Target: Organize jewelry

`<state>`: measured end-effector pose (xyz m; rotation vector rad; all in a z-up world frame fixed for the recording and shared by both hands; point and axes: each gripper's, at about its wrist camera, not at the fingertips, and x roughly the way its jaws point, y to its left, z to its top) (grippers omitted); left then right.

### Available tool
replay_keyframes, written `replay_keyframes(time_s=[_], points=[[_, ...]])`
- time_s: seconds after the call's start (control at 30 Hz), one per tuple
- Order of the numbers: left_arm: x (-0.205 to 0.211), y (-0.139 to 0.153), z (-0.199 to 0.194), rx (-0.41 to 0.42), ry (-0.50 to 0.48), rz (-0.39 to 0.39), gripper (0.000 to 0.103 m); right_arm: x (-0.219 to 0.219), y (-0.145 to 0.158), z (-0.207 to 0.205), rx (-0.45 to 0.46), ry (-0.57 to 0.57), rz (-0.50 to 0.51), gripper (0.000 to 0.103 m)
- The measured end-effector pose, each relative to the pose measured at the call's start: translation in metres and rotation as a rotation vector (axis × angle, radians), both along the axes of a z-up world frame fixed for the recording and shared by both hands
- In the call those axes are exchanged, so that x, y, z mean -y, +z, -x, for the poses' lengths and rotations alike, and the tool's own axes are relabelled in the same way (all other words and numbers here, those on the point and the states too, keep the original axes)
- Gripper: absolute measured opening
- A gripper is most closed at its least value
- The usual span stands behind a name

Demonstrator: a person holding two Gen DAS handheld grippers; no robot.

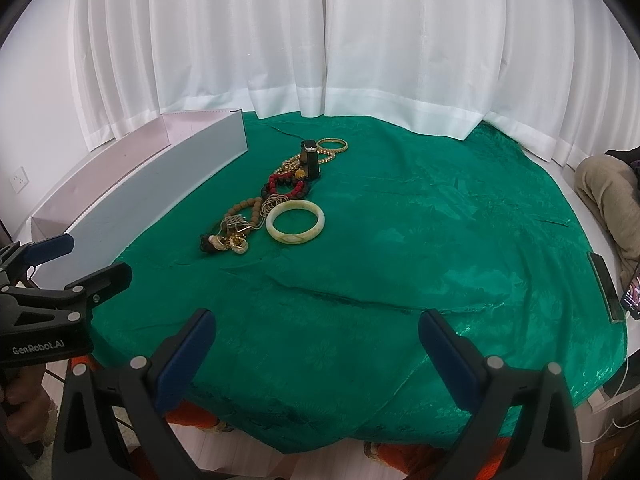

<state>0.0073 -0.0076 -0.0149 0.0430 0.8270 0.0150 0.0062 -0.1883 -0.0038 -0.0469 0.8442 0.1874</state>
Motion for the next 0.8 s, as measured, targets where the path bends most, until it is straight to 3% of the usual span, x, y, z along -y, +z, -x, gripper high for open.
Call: replay_keyframes(time_s=[0.8], points=[[-0.0024,-0.0069,-0.0026,-0.021,0.004,-0.001,0.103,-0.0054,-0.0012,0.0026,-0.007,0.002,-0.005,0.103]])
